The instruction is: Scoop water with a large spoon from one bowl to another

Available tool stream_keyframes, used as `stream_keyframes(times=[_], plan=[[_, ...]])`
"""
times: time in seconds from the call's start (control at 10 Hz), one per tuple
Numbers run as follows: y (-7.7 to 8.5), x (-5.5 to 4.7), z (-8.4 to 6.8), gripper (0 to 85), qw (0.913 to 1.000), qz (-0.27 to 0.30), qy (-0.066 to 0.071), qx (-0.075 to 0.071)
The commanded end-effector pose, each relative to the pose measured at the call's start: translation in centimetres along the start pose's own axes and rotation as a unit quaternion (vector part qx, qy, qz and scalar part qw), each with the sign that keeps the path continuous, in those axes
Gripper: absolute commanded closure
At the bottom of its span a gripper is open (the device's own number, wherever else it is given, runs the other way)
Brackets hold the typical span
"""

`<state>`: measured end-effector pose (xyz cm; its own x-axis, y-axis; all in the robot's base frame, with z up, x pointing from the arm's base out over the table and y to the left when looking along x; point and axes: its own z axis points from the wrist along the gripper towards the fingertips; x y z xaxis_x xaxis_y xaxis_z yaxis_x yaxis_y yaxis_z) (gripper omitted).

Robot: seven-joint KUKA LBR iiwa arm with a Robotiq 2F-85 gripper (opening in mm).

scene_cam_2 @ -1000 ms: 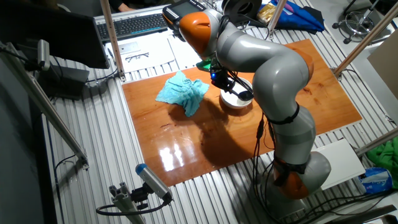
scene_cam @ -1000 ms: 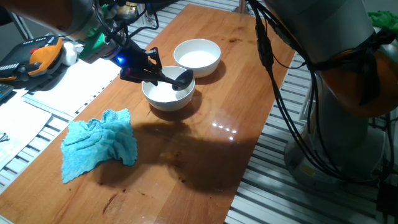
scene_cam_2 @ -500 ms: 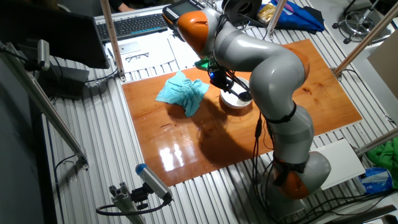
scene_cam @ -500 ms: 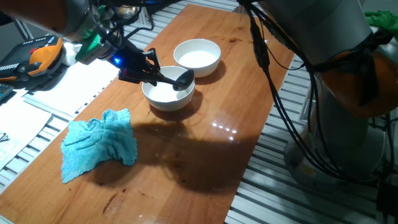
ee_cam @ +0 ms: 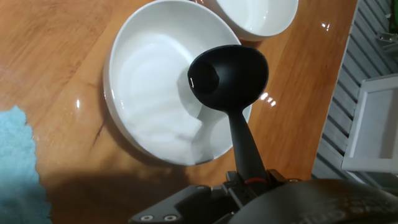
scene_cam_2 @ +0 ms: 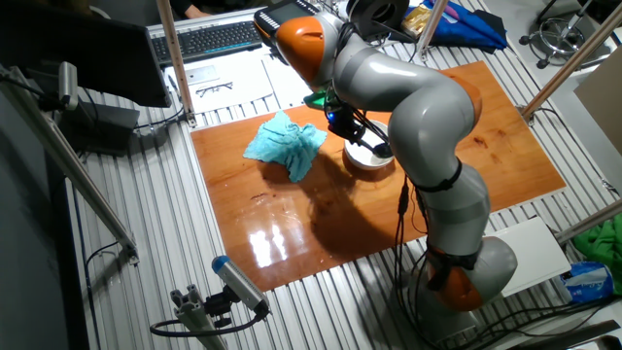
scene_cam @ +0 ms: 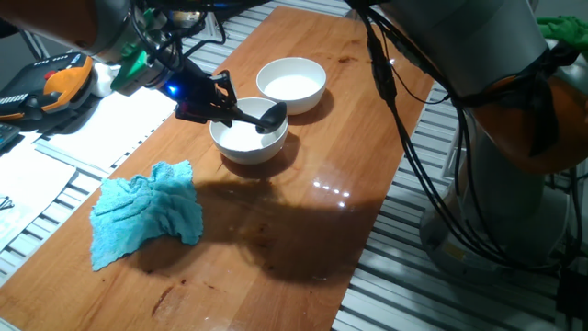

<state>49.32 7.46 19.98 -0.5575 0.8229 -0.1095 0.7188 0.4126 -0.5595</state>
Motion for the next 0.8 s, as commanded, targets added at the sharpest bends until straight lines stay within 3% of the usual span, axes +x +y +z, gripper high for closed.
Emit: stream_keyframes(times=[0.0, 0.4, 0.7], plan=[[-0.10, -0.06, -0.05, 85.0, 1.0000, 0.000, -0.003, 0.003], [-0.91, -0.25, -0.61, 85.0, 1.0000, -0.005, 0.006, -0.004], [-0.83, -0.26, -0.69, 85.0, 0.9999, -0.008, 0.002, 0.014]])
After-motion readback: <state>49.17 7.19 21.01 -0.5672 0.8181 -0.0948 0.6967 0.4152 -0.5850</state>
